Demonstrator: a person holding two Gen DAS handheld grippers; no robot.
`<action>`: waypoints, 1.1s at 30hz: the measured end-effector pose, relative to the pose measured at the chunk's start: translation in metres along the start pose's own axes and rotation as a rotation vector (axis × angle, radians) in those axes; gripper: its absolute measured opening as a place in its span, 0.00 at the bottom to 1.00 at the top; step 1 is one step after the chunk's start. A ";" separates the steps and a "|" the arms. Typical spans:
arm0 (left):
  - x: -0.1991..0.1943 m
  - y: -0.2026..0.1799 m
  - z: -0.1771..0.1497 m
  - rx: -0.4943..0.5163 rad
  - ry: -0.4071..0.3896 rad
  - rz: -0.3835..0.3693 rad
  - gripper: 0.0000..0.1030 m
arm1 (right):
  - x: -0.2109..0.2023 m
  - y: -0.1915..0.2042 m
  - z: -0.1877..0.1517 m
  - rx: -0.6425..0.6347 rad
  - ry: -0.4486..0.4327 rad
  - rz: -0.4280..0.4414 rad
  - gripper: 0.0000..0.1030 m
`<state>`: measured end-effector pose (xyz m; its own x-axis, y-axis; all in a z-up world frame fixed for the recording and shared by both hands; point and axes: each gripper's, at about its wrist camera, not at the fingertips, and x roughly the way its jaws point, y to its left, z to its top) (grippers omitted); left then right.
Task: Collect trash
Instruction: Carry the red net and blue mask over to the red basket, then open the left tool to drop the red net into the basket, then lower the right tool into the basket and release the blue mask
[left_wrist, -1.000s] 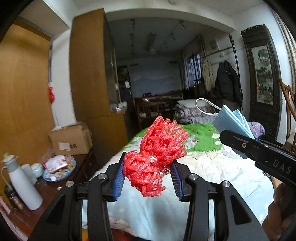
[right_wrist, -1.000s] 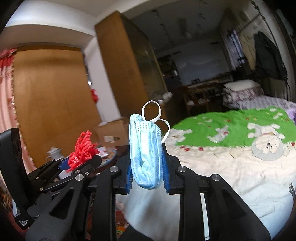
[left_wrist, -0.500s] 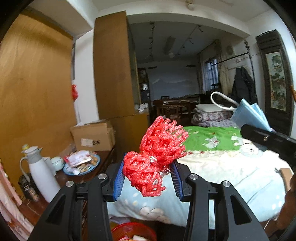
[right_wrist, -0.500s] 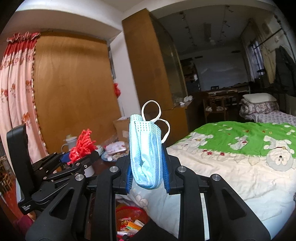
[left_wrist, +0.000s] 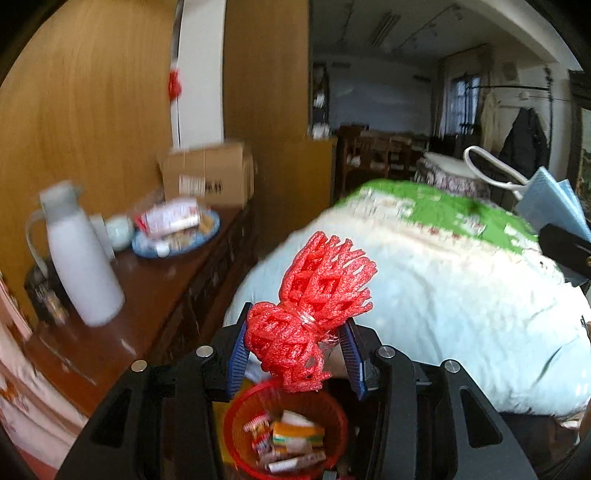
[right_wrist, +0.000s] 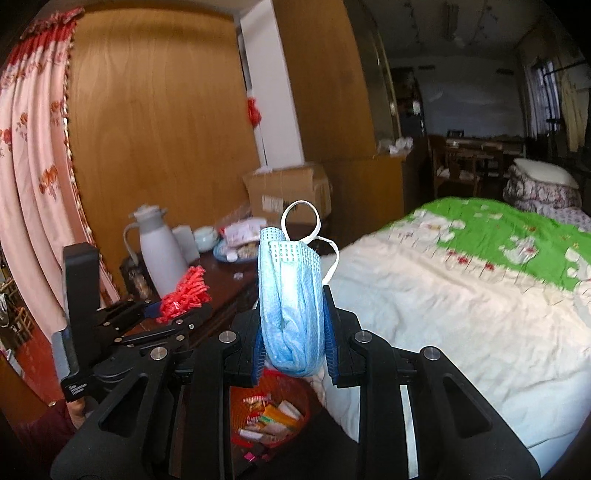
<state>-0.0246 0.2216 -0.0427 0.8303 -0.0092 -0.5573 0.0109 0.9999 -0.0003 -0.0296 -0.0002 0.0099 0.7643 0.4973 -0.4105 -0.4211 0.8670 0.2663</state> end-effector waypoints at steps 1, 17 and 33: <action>0.010 0.005 -0.005 -0.010 0.028 -0.003 0.43 | 0.007 -0.001 -0.002 0.003 0.015 0.000 0.26; 0.101 0.030 -0.081 -0.020 0.283 -0.002 0.74 | 0.084 -0.014 -0.030 0.061 0.204 -0.015 0.26; 0.056 0.045 -0.055 -0.057 0.176 0.091 0.92 | 0.070 0.008 -0.032 0.015 0.201 0.025 0.27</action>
<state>-0.0081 0.2669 -0.1198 0.7161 0.0777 -0.6936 -0.0960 0.9953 0.0123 0.0045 0.0426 -0.0442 0.6400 0.5163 -0.5691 -0.4302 0.8544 0.2914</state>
